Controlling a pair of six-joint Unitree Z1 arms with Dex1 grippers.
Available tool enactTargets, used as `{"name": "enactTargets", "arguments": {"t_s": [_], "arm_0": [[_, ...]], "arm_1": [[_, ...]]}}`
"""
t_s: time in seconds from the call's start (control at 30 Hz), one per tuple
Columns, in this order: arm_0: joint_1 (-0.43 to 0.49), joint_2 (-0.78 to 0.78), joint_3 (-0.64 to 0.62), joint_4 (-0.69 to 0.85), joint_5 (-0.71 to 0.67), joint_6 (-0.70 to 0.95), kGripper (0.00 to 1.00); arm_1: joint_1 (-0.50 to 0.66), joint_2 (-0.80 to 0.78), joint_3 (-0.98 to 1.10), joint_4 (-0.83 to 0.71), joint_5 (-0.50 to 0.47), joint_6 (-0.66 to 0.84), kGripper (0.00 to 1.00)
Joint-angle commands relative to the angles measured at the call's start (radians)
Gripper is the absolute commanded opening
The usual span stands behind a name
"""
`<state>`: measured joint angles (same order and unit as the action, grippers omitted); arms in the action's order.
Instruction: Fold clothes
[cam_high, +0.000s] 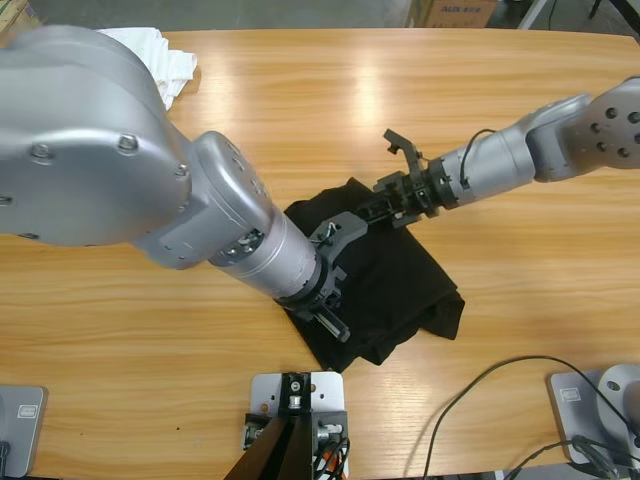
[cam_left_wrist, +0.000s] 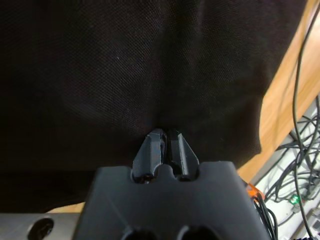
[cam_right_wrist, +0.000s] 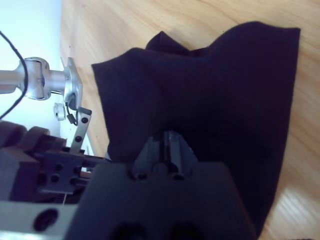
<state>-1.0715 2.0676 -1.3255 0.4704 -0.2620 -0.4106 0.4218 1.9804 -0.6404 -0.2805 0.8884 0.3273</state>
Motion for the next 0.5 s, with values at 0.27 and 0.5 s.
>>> {"name": "enactTargets", "arguments": {"t_s": [0.27,0.5], "arm_0": [[-0.019,0.095,0.032,-0.031,0.007,0.008,0.0],[-0.04,0.071,0.077,-0.032,0.01,0.004,0.0]], "arm_1": [[-0.063,0.082,-0.043,-0.078,-0.047,0.008,0.0],[-0.082,0.17,-0.081,-0.077,-0.083,0.01,0.0]]}}
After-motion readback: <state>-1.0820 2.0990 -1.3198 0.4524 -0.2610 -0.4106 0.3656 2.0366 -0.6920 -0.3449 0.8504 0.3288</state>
